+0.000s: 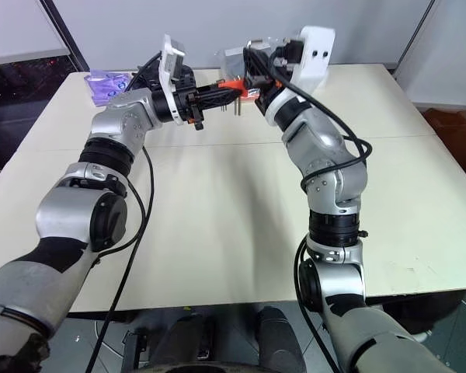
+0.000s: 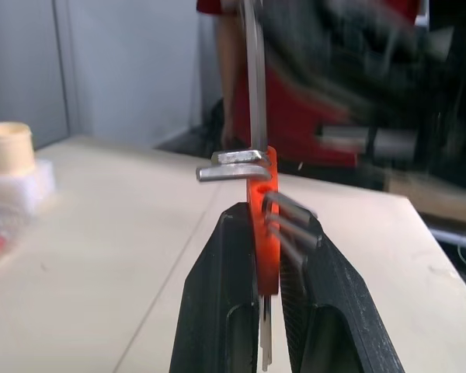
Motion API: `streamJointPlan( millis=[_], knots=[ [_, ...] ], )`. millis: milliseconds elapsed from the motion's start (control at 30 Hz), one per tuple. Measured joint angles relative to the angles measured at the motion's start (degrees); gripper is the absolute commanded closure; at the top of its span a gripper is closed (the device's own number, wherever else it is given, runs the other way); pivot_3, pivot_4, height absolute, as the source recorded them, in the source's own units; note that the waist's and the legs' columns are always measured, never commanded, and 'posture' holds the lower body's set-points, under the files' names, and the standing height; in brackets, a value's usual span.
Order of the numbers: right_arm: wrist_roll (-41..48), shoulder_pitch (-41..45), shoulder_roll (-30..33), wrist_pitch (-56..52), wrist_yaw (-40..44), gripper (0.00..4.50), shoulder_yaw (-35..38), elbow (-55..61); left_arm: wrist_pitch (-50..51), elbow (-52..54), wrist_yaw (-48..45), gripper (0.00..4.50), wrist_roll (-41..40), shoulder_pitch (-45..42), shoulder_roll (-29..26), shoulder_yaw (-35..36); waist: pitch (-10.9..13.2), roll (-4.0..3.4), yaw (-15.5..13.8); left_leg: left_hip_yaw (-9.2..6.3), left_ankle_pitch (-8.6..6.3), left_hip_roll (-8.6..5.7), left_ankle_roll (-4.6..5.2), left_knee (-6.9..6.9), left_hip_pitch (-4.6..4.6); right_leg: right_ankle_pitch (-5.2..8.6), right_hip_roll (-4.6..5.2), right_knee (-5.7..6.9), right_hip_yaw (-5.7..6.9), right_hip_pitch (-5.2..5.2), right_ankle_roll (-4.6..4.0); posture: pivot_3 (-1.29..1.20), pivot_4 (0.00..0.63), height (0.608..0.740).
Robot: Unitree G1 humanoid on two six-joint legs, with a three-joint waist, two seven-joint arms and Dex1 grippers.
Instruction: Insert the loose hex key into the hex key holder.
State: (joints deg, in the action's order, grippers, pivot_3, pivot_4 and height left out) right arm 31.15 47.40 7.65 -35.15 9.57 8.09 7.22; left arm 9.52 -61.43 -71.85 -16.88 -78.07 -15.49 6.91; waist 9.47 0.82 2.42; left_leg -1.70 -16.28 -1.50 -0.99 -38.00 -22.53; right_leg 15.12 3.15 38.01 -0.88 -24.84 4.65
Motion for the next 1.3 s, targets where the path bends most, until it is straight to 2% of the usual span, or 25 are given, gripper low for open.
streamJointPlan(
  millis=[367, 400, 433, 633, 800, 1033, 1133, 1300],
  knots=[
    [-0.52, -0.39, 0.40, 0.09, 0.05, 4.46, -0.55, 0.99, 0.03, -0.02, -0.41, 4.50, 0.04, -0.40, -0.09, 0.62, 0.00, 0.00, -0.01, 0.00, 0.00, 0.00, 0.00, 0.00, 0.00, 0.00, -0.03, 0.00, 0.01, 0.00, 0.00, 0.00, 0.150, 0.740],
    [-0.59, -0.38, 0.48, 0.10, 0.06, 3.76, -0.61, 0.99, 0.03, -0.02, -0.43, 4.50, 0.04, -0.39, -0.09, 0.63, 0.00, 0.00, -0.01, 0.00, 0.00, 0.01, 0.00, 0.00, 0.00, 0.00, -0.03, 0.00, 0.01, 0.00, 0.00, 0.00, 0.150, 0.740],
    [-0.75, -0.39, 0.68, 0.05, -0.07, 3.39, -0.59, 0.95, 0.02, 0.09, -0.55, 4.50, 0.04, -0.40, -0.09, 0.65, 0.00, 0.00, -0.01, 0.00, 0.00, 0.01, 0.00, 0.00, 0.00, 0.00, -0.02, 0.00, 0.01, 0.00, 0.00, 0.00, 0.150, 0.740],
    [-1.09, -0.63, 2.44, -1.08, 0.14, 0.42, -0.58, 1.04, -0.09, 0.20, -0.54, 4.50, 0.04, -0.40, -0.10, 0.71, 0.00, 0.00, -0.02, 0.00, 0.00, 0.00, 0.00, 0.00, 0.00, 0.00, -0.02, -0.01, 0.01, 0.00, 0.00, 0.00, 0.150, 0.740],
    [1.66, -3.74, 7.04, -5.56, 3.54, 0.42, -0.24, 4.97, -0.76, 0.17, -0.33, 4.50, 0.18, -0.39, -0.31, 0.72, 0.01, 0.00, -0.15, 0.00, -0.01, 0.00, 0.01, 0.00, -0.02, 0.00, -0.02, -0.04, 0.01, 0.00, 0.00, 0.00, 0.150, 0.740],
    [9.36, -7.88, 18.86, -11.81, 13.30, 0.42, 2.56, 12.50, -0.95, 0.10, -0.43, 4.50, 0.62, -0.18, -0.89, 0.69, 0.01, 0.01, -0.41, 0.00, -0.03, 0.00, 0.06, -0.01, -0.01, 0.01, -0.06, -0.09, 0.04, 0.04, 0.02, 0.00, 0.150, 0.740],
    [10.51, -10.73, 23.14, -13.00, 17.13, 0.42, 2.47, 14.17, 3.89, 2.30, -0.79, 4.50, -0.62, 1.61, -0.85, 1.02, 0.01, 0.02, -0.25, 0.00, -0.08, 0.04, 0.14, -0.01, 0.01, 0.02, -0.14, -0.10, 0.02, 0.07, 0.03, 0.00, 0.150, 0.740],
    [9.35, -13.46, 25.38, -12.19, 19.73, 0.42, 0.69, 14.93, 15.05, 13.77, -0.75, 4.50, -3.42, 10.62, -0.87, 0.65, 0.02, 0.03, 0.04, -0.02, -0.09, 0.16, 0.16, -0.02, 0.03, 0.02, -0.29, -0.08, -0.11, 0.06, 0.02, 0.00, 0.150, 0.740]
  ],
)
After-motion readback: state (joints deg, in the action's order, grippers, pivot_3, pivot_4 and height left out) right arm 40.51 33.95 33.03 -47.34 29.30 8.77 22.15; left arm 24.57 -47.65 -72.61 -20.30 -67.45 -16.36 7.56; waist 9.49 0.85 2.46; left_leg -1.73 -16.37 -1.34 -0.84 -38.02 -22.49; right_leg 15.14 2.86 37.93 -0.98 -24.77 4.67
